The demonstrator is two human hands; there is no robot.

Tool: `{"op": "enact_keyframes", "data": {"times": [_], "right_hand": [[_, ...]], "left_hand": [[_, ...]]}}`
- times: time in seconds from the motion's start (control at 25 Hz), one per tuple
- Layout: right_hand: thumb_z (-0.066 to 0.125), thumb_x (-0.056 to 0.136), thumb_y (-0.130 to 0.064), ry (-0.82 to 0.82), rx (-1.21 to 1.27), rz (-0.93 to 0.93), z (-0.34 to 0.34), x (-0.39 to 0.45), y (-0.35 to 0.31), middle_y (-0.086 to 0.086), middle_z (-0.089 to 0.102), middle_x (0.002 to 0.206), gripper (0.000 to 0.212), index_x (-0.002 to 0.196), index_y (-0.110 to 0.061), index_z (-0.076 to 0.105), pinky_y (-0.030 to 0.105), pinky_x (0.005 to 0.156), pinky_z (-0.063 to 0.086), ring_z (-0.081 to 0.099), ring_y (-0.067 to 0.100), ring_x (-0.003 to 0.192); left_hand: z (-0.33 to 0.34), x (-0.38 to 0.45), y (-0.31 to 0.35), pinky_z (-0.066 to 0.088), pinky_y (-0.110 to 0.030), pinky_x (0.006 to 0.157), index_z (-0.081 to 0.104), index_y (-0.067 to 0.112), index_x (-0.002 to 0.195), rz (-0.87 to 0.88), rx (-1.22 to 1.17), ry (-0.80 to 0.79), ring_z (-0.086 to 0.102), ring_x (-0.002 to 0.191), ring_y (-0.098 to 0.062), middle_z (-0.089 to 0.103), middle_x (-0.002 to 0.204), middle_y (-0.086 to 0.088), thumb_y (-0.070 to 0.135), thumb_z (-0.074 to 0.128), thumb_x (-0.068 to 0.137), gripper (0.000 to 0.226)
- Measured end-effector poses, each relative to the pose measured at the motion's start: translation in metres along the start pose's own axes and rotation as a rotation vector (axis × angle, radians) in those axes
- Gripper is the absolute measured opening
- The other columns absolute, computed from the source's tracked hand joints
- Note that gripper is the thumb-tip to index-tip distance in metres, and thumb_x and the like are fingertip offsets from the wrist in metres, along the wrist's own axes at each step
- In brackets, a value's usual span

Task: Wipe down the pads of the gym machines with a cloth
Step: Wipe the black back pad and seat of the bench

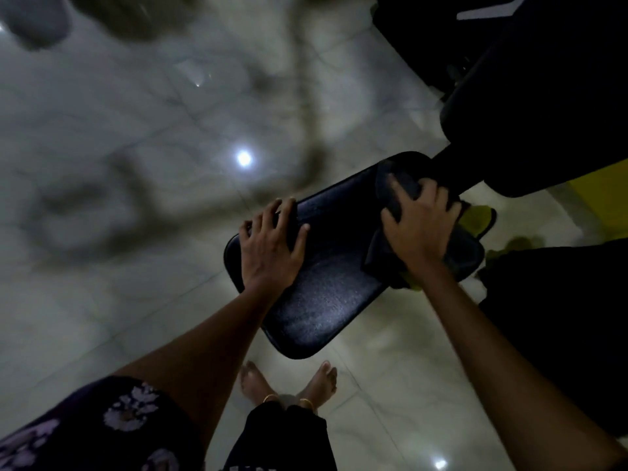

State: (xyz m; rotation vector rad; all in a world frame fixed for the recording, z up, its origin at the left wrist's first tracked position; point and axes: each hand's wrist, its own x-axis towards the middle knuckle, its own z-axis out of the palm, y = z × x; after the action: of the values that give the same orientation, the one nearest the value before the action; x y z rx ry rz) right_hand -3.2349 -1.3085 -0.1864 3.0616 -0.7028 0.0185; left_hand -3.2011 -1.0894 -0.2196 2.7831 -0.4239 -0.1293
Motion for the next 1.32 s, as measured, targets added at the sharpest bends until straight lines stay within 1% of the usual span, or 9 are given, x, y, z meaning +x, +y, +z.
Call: {"op": "enact_keyframes", "data": {"times": [0.12,0.2,0.48,0.64,0.88,0.96,1.04,1.12,1.32], "right_hand": [[0.056,0.072,-0.046,0.012,0.034,-0.329,0.006,-0.024,-0.029,0.015,0.054,0.116,0.06,0.13,-0.033,0.053,0.042,0.081,0.029,0.047,0.033,0.098],[0.063,0.073,-0.048,-0.031,0.001,-0.447,0.005,-0.012,-0.028,0.013,0.053,0.118,0.061,0.132,-0.035,0.05,0.043,0.082,0.031,0.046,0.032,0.1],[0.047,0.091,-0.042,-0.087,0.046,0.063,0.0,0.064,0.013,0.018,0.041,0.134,0.046,0.136,-0.032,0.046,0.05,0.099,0.028,0.037,0.038,0.123],[0.044,0.09,-0.039,0.118,0.075,0.402,0.01,0.043,0.012,0.03,0.046,0.131,0.044,0.128,-0.02,0.057,0.06,0.093,0.032,0.045,0.047,0.118],[0.043,0.092,-0.045,0.075,0.099,0.719,0.01,-0.002,-0.021,0.023,0.038,0.138,0.048,0.137,-0.028,0.043,0.049,0.089,0.032,0.039,0.041,0.119],[0.043,0.093,-0.045,0.071,0.109,0.76,0.013,-0.03,-0.047,0.022,0.039,0.137,0.048,0.139,-0.031,0.041,0.053,0.089,0.033,0.039,0.041,0.117],[0.045,0.093,-0.045,0.062,0.121,0.687,0.014,-0.046,-0.059,0.021,0.042,0.134,0.047,0.138,-0.032,0.043,0.054,0.087,0.034,0.042,0.041,0.113],[0.045,0.092,-0.045,0.078,0.139,0.634,0.011,-0.04,-0.042,0.019,0.042,0.135,0.048,0.137,-0.032,0.045,0.052,0.085,0.036,0.043,0.04,0.112],[0.042,0.094,-0.048,0.064,0.145,0.731,0.011,-0.022,-0.024,0.014,0.036,0.144,0.049,0.14,-0.032,0.041,0.048,0.091,0.032,0.038,0.037,0.121]], "left_hand": [[0.001,0.002,0.004,0.036,-0.043,0.094,0.046,0.022,0.137,0.015,0.032,0.015,0.052,0.113,-0.029,0.054,0.131,-0.008,0.052,0.03,0.091,0.058],[0.001,0.002,0.003,0.038,-0.043,0.092,0.048,0.021,0.135,0.011,0.044,0.036,0.054,0.108,-0.03,0.057,0.126,-0.008,0.052,0.032,0.09,0.058],[0.004,0.005,0.002,0.039,-0.043,0.09,0.046,0.021,0.137,0.015,0.06,0.039,0.054,0.104,-0.031,0.058,0.12,-0.01,0.052,0.031,0.09,0.058],[0.004,0.003,0.004,0.039,-0.045,0.091,0.047,0.02,0.136,-0.001,0.036,0.019,0.054,0.103,-0.031,0.058,0.117,-0.011,0.05,0.031,0.09,0.057],[0.002,0.004,0.004,0.037,-0.046,0.096,0.044,0.018,0.138,0.004,-0.014,-0.025,0.051,0.107,-0.03,0.056,0.121,-0.01,0.05,0.03,0.092,0.058],[0.002,0.005,0.004,0.033,-0.047,0.1,0.038,0.019,0.142,0.012,-0.019,-0.081,0.047,0.113,-0.029,0.052,0.126,-0.008,0.051,0.027,0.093,0.059],[0.002,0.003,0.003,0.03,-0.048,0.102,0.035,0.02,0.143,0.013,-0.025,-0.101,0.045,0.117,-0.029,0.051,0.128,-0.009,0.052,0.025,0.093,0.061],[0.002,0.003,0.004,0.03,-0.048,0.1,0.037,0.019,0.142,0.016,-0.036,-0.097,0.045,0.117,-0.029,0.052,0.127,-0.01,0.051,0.027,0.092,0.06],[0.004,0.005,0.006,0.034,-0.049,0.097,0.042,0.017,0.139,0.015,-0.053,-0.069,0.048,0.115,-0.03,0.053,0.125,-0.011,0.048,0.03,0.091,0.058]]}}
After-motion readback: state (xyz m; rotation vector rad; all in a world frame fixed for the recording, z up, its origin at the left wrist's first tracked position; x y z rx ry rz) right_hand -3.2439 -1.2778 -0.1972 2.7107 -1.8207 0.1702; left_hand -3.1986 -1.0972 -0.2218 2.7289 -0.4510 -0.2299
